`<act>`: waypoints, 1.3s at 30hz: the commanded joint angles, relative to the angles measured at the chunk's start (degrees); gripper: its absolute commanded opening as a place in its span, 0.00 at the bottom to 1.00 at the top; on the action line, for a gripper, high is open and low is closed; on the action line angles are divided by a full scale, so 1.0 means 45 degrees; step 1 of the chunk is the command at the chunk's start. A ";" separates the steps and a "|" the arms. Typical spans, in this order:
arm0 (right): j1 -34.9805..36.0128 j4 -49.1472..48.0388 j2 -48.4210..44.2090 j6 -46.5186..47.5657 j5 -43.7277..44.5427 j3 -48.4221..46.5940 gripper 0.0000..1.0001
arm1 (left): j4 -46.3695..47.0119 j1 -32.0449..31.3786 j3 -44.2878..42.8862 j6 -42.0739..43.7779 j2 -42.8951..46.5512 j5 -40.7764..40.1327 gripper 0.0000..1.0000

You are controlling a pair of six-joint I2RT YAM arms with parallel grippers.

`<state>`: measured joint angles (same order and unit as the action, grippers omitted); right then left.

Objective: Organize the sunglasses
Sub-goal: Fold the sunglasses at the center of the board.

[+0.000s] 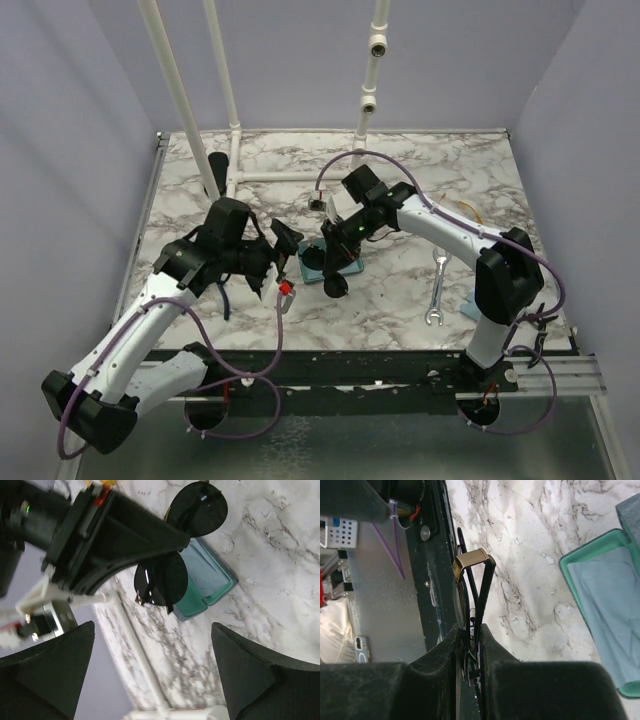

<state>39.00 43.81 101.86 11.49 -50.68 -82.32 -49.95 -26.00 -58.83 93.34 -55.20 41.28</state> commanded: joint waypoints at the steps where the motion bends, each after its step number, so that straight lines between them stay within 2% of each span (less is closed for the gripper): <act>1: 0.0093 0.0109 0.0182 -0.0888 -0.0946 -0.0602 0.13 | 0.0414 -0.3052 0.0025 0.1663 -0.0296 -0.4473 0.99; 4: 0.0099 0.0046 0.0279 -0.1009 -0.0910 -0.0651 0.13 | 0.0792 -0.4141 -0.0207 0.0257 -0.0867 -0.5413 0.99; 9: 0.0099 0.1171 0.0876 -0.0374 -0.0005 -0.1039 0.13 | 0.0858 -0.4359 -0.0609 -0.0807 -0.1948 -0.5751 0.99; 18: 0.0089 0.1058 0.0919 -0.0155 -0.1558 -0.0856 0.13 | 0.1656 -0.4437 -0.0482 -0.1314 -0.2753 -0.5941 0.99; 22: 0.0097 0.0827 0.0799 0.0016 -0.2090 -0.0774 0.13 | 0.1730 -0.4428 -0.0674 -0.1981 -0.3396 -0.5913 0.93; 27: -0.0096 0.1731 0.1297 0.0924 -0.0817 -0.0855 0.13 | 0.1920 -0.4129 -0.0821 -0.2384 -0.4237 -0.5764 0.89; 31: -0.0108 0.2848 0.2080 0.1930 0.0024 -0.1704 0.14 | 0.1911 -0.4080 -0.0324 -0.1790 -0.4349 -0.5262 0.83; 33: -0.0113 0.3003 0.2390 0.1973 0.1202 -0.2106 0.14 | 0.1911 -0.4069 -0.0077 -0.1800 -0.4317 -0.5181 0.83; 36: -0.0094 0.3268 0.2672 0.2255 0.3766 -0.2577 0.14 | 0.2083 -0.3862 0.0001 -0.2930 -0.3793 -0.4641 0.89; 39: -0.0079 0.3537 0.2694 0.3081 0.5507 -0.2803 0.14 | 0.2097 -0.3550 0.0329 -0.3947 -0.2701 -0.4005 0.96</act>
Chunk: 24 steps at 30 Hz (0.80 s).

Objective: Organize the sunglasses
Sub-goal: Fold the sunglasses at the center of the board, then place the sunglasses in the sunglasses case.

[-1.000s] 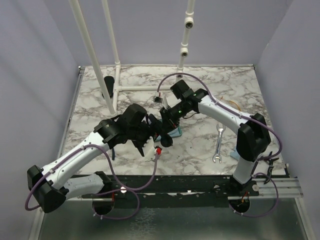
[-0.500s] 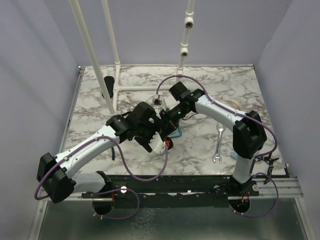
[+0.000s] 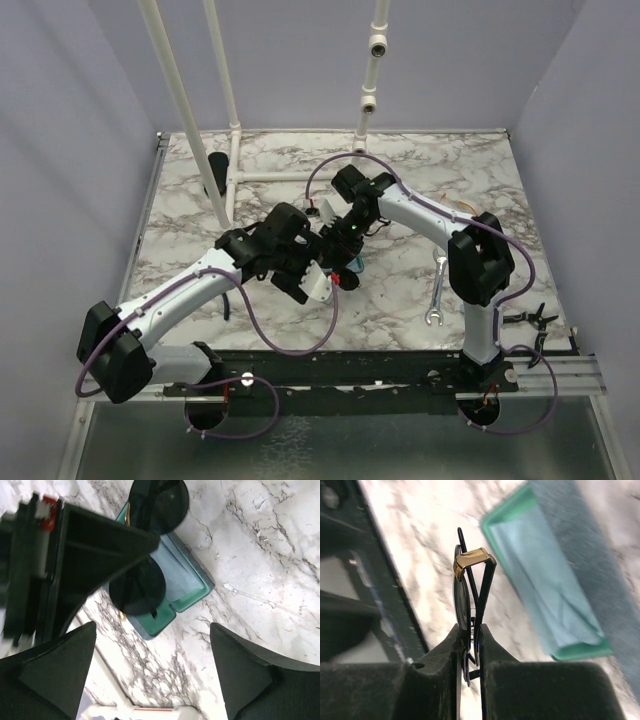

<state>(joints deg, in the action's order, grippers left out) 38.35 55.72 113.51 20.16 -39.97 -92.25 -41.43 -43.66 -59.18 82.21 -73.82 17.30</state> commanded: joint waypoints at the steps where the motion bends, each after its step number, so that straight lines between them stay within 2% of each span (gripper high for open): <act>1: 0.0149 0.1044 0.0099 0.1490 0.3516 -0.0729 0.14 | 0.0188 0.0426 0.0610 -0.1710 0.1853 0.1467 0.96; 9: 0.1534 0.2601 0.0968 0.4823 0.5073 -0.2054 0.14 | 0.0451 0.0583 0.1559 -0.4751 0.5162 0.2393 0.97; 17: 0.2543 0.3011 0.2193 0.6011 0.6971 -0.3694 0.12 | 0.2439 0.2003 0.2073 -0.8120 0.7682 0.2714 0.98; 24: 0.2648 0.3884 0.3004 0.6190 0.8092 -0.4862 0.12 | 0.2761 0.2850 0.2206 -0.9060 0.8793 0.2955 0.99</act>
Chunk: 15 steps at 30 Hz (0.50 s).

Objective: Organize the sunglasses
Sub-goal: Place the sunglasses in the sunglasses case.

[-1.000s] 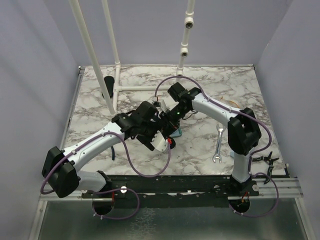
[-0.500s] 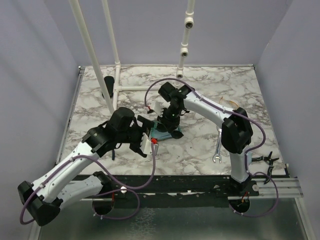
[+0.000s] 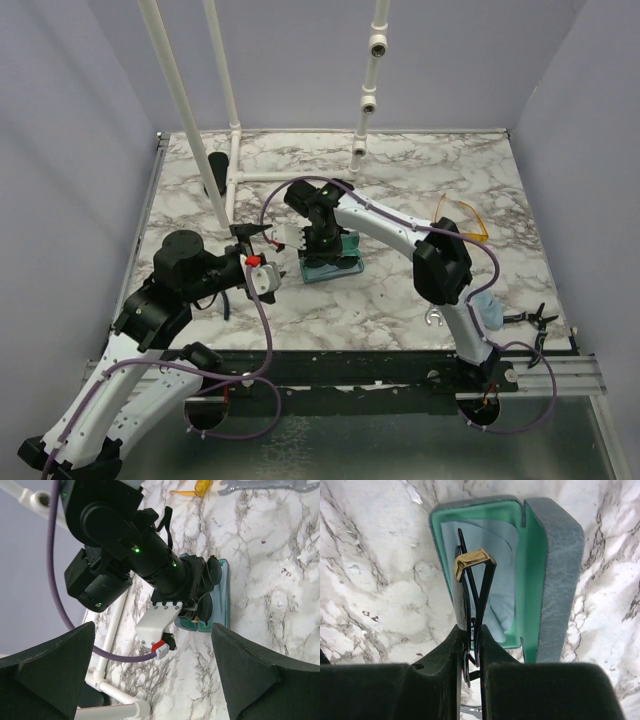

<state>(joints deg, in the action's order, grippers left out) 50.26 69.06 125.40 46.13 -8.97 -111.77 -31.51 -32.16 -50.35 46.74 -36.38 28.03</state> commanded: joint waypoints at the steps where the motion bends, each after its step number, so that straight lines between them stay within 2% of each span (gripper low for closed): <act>1: 0.0022 0.1008 0.0400 0.0431 0.1332 -0.0518 0.12 | 0.0581 0.0351 0.0291 -0.1196 0.0544 0.0526 0.99; 15: 0.0136 0.0924 0.1421 0.0675 0.1526 -0.1038 0.12 | 0.0967 0.0428 0.0810 -0.1089 0.0838 0.0172 0.99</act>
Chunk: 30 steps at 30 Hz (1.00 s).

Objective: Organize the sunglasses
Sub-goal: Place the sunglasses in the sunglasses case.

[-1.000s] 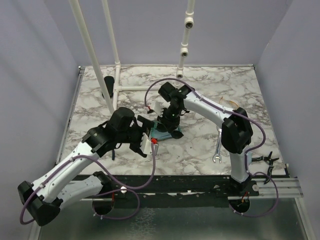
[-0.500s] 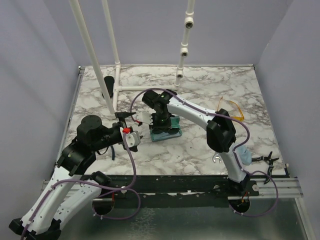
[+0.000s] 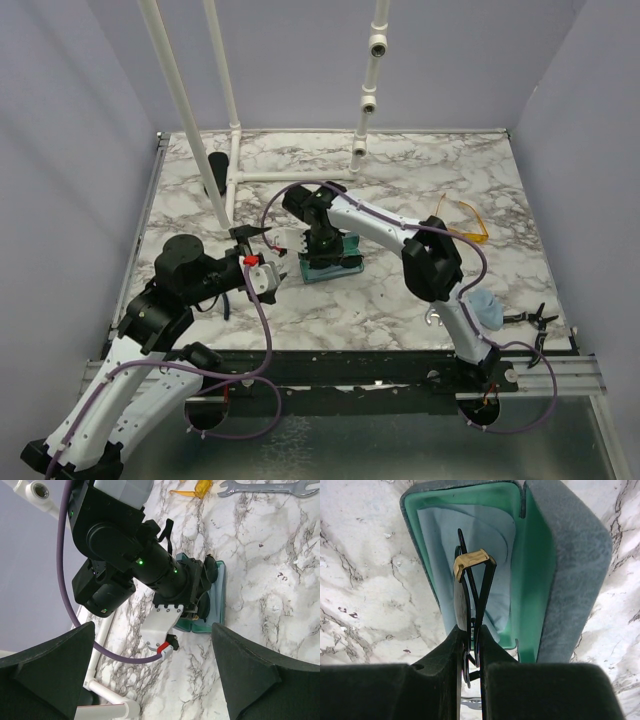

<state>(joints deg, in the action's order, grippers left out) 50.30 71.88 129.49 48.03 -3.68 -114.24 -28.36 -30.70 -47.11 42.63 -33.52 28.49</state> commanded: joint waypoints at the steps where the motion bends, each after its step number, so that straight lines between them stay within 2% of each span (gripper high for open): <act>1: 0.0142 0.0265 0.0571 0.0263 0.0367 -0.0526 0.12 | 0.0274 0.0103 0.0098 -0.0162 0.0192 0.0057 0.99; 23: 0.0539 0.0586 0.0701 0.0416 0.0012 -0.0212 0.13 | 0.0286 0.0102 0.0280 0.0175 0.0378 -0.0114 0.99; 30: 0.0535 0.0494 0.0944 0.0514 -0.0069 -0.0093 0.16 | 0.0303 0.0103 0.0330 0.0235 0.0359 -0.0106 0.99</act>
<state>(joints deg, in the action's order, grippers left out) 52.45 72.71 132.11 49.58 -3.68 -115.18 -27.92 -30.48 -46.24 43.20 -32.36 28.42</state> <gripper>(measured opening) 0.152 0.988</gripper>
